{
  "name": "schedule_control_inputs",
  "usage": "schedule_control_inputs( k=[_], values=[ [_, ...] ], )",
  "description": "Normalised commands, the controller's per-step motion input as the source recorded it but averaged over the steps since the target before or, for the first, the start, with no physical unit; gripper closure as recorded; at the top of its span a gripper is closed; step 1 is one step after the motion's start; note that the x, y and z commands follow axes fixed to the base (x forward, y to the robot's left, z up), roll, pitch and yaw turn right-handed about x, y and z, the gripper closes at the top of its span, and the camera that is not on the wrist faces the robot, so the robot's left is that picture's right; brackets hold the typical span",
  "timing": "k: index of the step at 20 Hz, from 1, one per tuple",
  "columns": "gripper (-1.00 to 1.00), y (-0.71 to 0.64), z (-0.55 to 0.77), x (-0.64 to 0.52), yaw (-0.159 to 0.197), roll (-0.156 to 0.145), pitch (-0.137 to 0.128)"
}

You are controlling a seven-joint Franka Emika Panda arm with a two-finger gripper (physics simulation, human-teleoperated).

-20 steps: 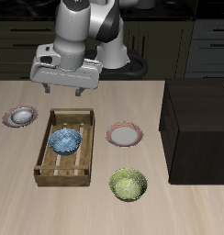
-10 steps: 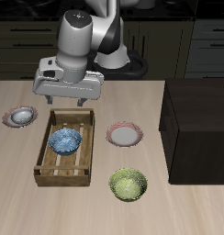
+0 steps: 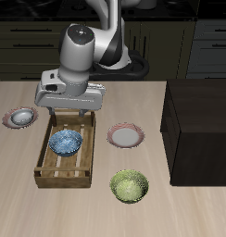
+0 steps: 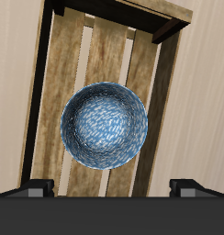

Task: Place the white bowl on the off-center plate and place the blue bowl on top of the wooden shelf

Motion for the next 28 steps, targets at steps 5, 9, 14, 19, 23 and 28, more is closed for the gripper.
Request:
schedule_control_inputs(
  k=[5,9,14,19,23,28],
  values=[
    [-1.00,0.05,-0.16,0.01,0.011,0.009,0.020],
    [-1.00,0.03,-0.20,0.05,0.021,-0.003,0.025],
    [-1.00,-0.03,-0.15,0.00,-0.001,-0.006,0.014],
    [-1.00,0.03,-0.24,0.03,-0.001,0.007,0.030],
    [-1.00,0.28,-0.27,-0.06,0.039,0.048,0.020],
    [-1.00,0.03,-0.17,0.00,0.013,0.001,0.016]
  ],
)
